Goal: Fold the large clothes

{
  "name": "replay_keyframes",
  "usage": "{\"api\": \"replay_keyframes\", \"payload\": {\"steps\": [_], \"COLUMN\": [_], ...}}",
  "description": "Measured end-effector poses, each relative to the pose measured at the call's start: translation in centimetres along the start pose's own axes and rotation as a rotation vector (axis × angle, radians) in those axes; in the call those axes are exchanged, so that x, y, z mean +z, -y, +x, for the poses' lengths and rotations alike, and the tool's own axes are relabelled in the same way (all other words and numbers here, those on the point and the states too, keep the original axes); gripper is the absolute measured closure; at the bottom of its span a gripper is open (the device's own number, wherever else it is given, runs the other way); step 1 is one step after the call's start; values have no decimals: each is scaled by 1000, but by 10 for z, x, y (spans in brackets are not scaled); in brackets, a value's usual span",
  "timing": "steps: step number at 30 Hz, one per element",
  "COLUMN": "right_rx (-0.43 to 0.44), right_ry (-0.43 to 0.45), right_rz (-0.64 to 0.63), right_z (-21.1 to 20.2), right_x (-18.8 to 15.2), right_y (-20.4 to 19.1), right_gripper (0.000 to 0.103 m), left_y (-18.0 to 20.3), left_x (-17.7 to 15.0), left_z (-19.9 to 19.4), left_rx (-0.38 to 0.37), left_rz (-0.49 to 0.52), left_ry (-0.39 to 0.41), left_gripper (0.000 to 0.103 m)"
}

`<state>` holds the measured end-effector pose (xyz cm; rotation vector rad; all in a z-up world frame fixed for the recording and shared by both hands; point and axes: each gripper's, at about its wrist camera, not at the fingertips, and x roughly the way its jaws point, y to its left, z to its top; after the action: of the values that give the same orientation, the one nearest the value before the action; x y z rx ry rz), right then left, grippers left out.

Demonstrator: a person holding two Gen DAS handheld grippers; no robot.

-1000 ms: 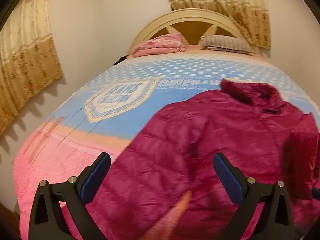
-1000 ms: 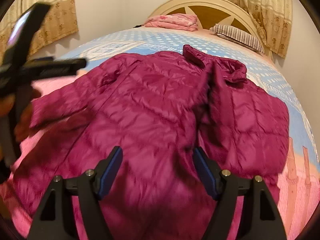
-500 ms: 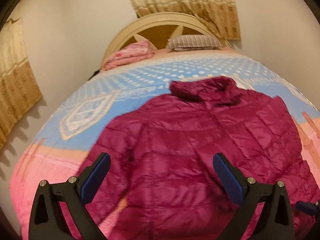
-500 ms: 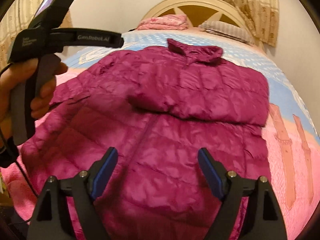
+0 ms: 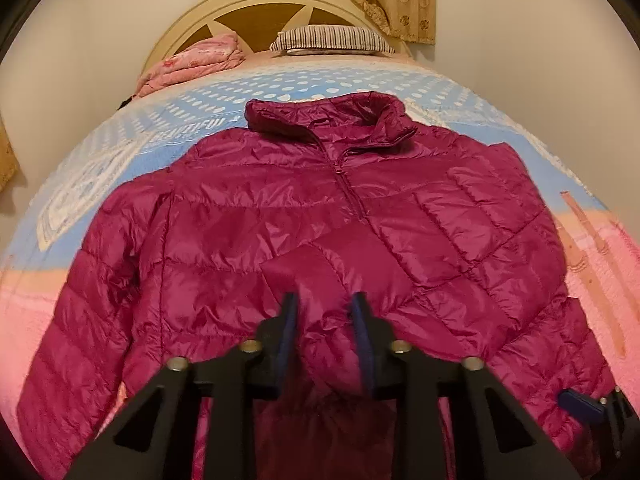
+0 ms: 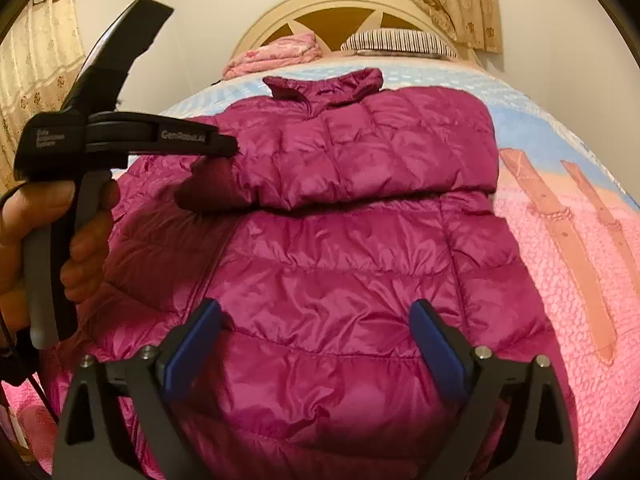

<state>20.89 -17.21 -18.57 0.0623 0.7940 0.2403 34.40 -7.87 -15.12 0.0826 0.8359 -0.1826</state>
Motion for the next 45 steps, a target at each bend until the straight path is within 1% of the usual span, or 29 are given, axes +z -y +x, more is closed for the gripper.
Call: {"api": "replay_keyframes", "payload": {"steps": [1,4,7,11,14,15,17,19,21,22,23,24,25,26,29,31,33,36,37,39,40,41,42,45], "right_rx": [-1,-4,-6,-13,-19,-21,-23,-22,-19,-18,-17,-15,-12,-9,12,53,57,-1,-37,-115,-147,-157,-160,-183], "right_ry": [-7,-10,-9,-14,-20,-22,-26,-30,-31,-32,-33,-33,-32,-32,-63,-59,-15,57,85,136,155,163,167,165], "right_rz": [0,-4,-5,-9,-16,-17,-19,-18,-15,-14,-13,-13,-11,-9,6,40,70,119,130,146,158,174,195,216], "right_z": [1,1,2,3,7,8,9,10,10,11,11,11,10,9,2,-13,-31,-52,-55,-53,-47,-39,-28,7], "right_x": [0,-1,-1,-3,-1,-1,-1,0,0,0,0,1,1,1,4,11,24,53,65,86,97,106,115,133], "right_y": [1,1,1,0,-2,-3,-4,-4,-3,-3,-3,-3,-2,-2,1,8,18,43,53,68,77,84,91,101], "right_gripper": [5,5,5,5,4,3,3,3,2,2,2,2,2,2,2,3,4,4,4,4,7,8,11,13], "left_y": [0,-3,-6,-14,-13,-13,-14,-15,-15,-15,-17,-18,-21,-23,-25,-26,-24,-10,-6,2,3,3,2,-11], "left_x": [-1,-4,-5,-7,-12,-13,-15,-17,-19,-19,-20,-19,-18,-17,-12,-6,1,11,13,17,17,16,16,15], "left_z": [-2,-11,-22,-35,-37,-36,-29,-23,-19,-19,-19,-20,-22,-25,-44,-55,-63,-64,-60,-42,-30,-19,-11,16], "left_rx": [1,20,61,87,163,174,223,210,214,231,252,265,287,301,299,298,272,244,247,257,274,310,329,343], "left_rz": [5,21,52,74,125,131,147,146,152,157,158,156,150,147,151,131,110,103,104,86,84,77,67,-3], "left_ry": [5,30,65,101,125,123,115,94,73,75,78,80,88,102,171,208,235,257,257,227,214,193,174,112], "left_gripper": [89,94,94,94,94,94,91,91,90,85,73,65,43,31,30,27,25,24,23,23,23,23,23,23]}}
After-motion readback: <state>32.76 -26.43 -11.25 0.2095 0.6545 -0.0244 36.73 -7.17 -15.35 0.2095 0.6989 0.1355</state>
